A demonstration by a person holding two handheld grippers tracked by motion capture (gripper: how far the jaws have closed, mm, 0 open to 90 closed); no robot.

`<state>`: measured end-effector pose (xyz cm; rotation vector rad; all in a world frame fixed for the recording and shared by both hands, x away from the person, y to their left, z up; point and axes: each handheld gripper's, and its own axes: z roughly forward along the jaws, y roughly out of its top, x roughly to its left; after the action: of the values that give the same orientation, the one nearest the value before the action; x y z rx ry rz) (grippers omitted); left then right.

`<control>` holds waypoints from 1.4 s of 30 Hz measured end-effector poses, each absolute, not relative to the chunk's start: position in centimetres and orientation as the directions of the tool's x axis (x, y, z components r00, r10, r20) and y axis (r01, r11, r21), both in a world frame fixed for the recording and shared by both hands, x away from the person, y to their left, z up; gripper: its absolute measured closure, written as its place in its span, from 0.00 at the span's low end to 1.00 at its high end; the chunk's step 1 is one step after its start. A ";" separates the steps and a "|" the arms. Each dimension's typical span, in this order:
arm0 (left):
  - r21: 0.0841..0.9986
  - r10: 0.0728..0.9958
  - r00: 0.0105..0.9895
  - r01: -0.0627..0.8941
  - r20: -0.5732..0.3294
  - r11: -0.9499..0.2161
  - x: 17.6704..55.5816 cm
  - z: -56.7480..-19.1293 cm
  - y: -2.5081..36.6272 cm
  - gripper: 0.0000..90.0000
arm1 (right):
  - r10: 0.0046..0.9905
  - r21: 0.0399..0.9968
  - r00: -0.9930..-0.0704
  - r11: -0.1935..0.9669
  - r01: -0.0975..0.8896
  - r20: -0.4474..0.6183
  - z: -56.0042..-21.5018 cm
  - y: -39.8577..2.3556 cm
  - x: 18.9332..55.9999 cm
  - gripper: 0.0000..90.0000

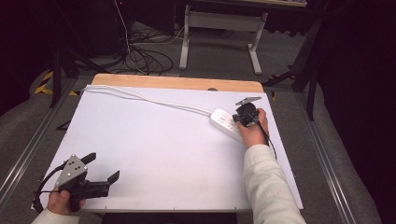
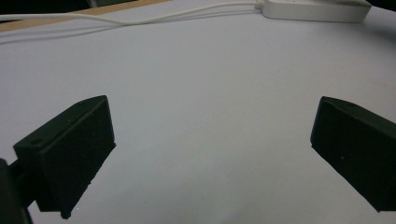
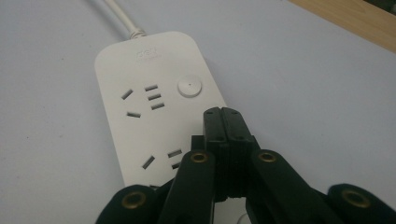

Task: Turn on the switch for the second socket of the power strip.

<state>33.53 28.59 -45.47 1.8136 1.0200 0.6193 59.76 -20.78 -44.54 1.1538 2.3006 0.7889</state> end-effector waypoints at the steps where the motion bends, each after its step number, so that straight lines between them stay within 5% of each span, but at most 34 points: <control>1: 0.899 0.850 0.527 0.379 -0.015 -0.219 33.5 -45.5 28.6 0.00 | 0.826 0.665 -0.550 0.483 0.570 -0.129 -44.6 -20.8 59.8 1.00; 42: 0.899 0.846 0.533 0.375 -0.008 -0.227 33.4 -45.4 28.6 0.00 | 0.852 0.630 -0.511 0.460 0.625 -0.115 -44.7 -20.0 60.0 1.00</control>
<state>33.45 28.56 -45.40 1.8204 1.0104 0.6210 59.95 -20.04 -44.69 1.2388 2.2978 0.7388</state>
